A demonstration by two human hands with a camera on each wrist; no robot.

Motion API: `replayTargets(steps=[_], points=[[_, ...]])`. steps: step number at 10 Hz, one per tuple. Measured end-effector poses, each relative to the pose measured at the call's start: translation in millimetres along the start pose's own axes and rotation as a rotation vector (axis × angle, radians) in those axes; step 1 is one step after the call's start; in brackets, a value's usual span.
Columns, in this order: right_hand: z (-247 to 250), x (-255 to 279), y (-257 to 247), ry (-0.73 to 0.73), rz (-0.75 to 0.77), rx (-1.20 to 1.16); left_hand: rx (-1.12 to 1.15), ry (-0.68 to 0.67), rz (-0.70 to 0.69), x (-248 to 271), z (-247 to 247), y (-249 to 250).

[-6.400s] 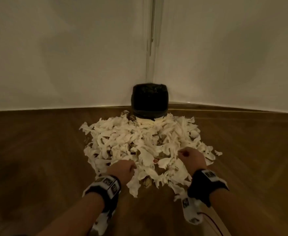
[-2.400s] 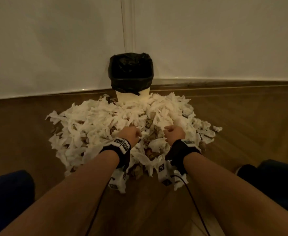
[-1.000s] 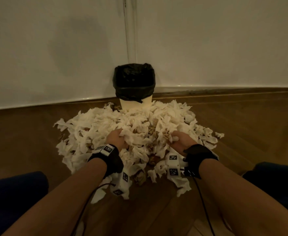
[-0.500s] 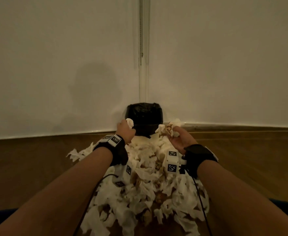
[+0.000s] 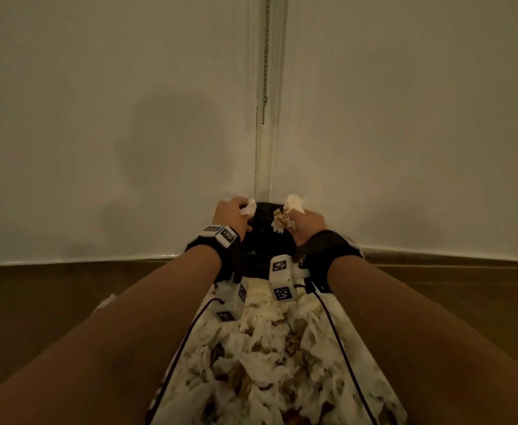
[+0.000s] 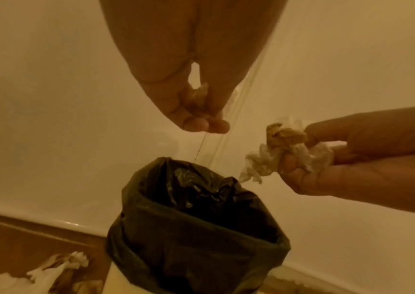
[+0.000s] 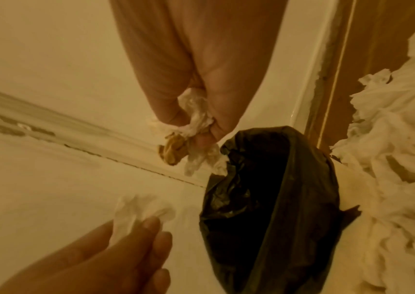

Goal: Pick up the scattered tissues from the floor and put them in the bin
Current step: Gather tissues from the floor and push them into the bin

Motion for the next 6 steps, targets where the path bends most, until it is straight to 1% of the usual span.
replayTargets(steps=[1,2,3,4,5,6], points=[[-4.6,-15.1,23.4,0.042,-0.019,0.158,-0.104,0.048,-0.033,-6.3,-18.1,-19.5],[-6.9,-27.8,41.9,0.029,-0.065,0.196,-0.147,0.0,0.025,-6.3,-32.2,-36.3],[-13.7,-28.6,45.0,-0.048,-0.043,0.44,-0.154,-0.045,0.026,-7.0,-37.7,-50.4],[-10.5,-29.4,48.3,-0.019,-0.051,0.453,-0.133,0.012,-0.03,0.2,-35.9,-56.9],[0.5,-31.2,64.8,0.055,-0.036,0.022,-0.087,0.06,-0.051,14.4,-33.6,-60.6],[5.8,-13.2,65.7,0.028,-0.015,-0.033,-0.048,0.069,-0.072,34.6,-31.8,-61.9]])
Point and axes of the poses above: each hand's wrist, its own x-axis away from the middle knuckle, its own z-axis out of the back of the hand, y = z × x, the point moved 2 cm from there along -x, towards the middle knuckle, and after that the axes turned 3 degrees about x, right-handed, at the moved point
